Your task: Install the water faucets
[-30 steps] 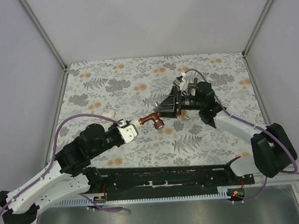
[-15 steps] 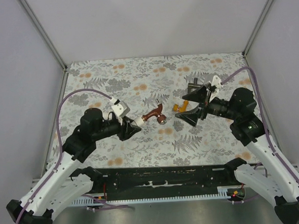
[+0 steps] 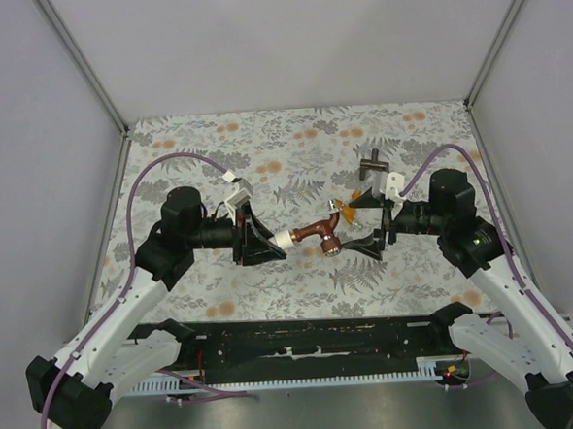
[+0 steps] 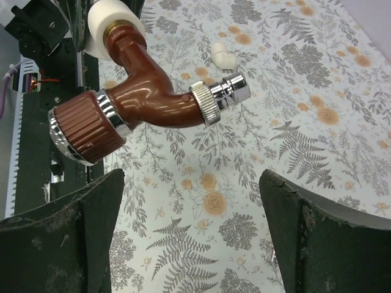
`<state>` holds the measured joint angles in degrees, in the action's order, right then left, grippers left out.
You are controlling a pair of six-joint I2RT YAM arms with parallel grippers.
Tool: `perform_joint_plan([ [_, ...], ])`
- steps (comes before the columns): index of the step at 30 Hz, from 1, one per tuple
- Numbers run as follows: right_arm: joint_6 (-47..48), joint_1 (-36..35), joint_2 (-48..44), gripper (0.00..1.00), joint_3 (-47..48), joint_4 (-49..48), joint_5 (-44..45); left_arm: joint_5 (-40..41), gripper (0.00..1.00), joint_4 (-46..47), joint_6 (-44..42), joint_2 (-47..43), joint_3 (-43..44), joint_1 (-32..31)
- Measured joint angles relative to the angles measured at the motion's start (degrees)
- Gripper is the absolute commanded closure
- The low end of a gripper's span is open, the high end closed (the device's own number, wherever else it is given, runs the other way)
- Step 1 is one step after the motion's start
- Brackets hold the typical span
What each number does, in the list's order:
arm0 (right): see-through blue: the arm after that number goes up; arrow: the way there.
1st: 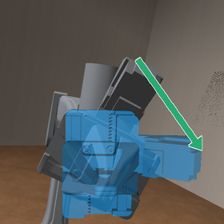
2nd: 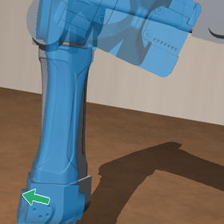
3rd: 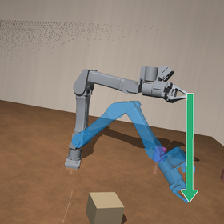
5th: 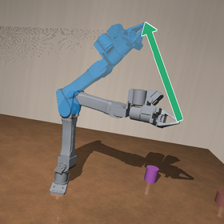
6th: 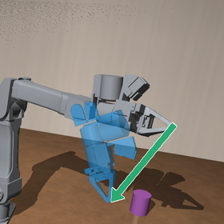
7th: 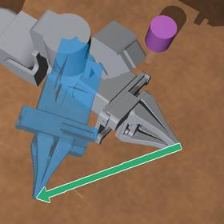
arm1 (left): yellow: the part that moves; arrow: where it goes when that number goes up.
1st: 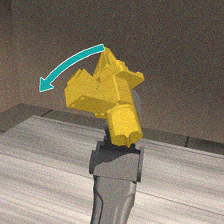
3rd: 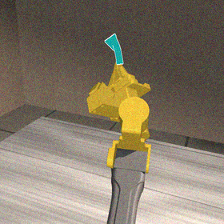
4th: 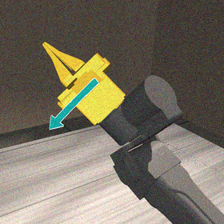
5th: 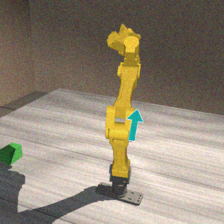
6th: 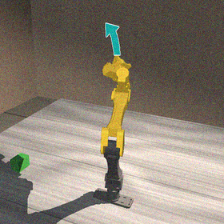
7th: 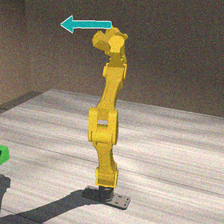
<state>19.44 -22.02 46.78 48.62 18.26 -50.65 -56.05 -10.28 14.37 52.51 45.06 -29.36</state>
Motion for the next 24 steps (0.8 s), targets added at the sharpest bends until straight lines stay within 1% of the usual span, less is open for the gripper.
perform_joint_plan([
  [4, -0.28, -0.39, 0.59, 0.02, -0.11, 0.9, -0.74, -1.64, 0.98, 0.17, 0.57, 0.07, 1.16, 0.0],
  [8, -2.67, -1.66, 0.28, 0.02, -1.25, -1.18, -0.7, -2.64, 0.98, 0.09, 1.09, 0.44, 1.77, 0.0],
  [10, -5.18, -2.78, 0.46, 0.02, -2.54, -3.98, -0.59, -2.78, 0.98, 0.09, 1.4, 0.44, 2.19, 0.0],
  [16, -15.5, -8.79, 3.04, 0.02, -6.51, -16.63, 1.42, -2.29, 0.98, -1.07, 1.36, 0.42, 3.91, 0.0],
  [20, -24.79, -10.03, 5.35, 0.02, -7.04, -24.46, 2.91, 0.87, 0.98, -6.78, -3.3, 0.42, 5.9, 0.0],
  [24, -31.23, -10.01, 6.23, 0.02, -6.97, -27.54, 5.42, 5.29, 0.98, -13.46, -10.25, -0.04, 7.74, -0.02],
])
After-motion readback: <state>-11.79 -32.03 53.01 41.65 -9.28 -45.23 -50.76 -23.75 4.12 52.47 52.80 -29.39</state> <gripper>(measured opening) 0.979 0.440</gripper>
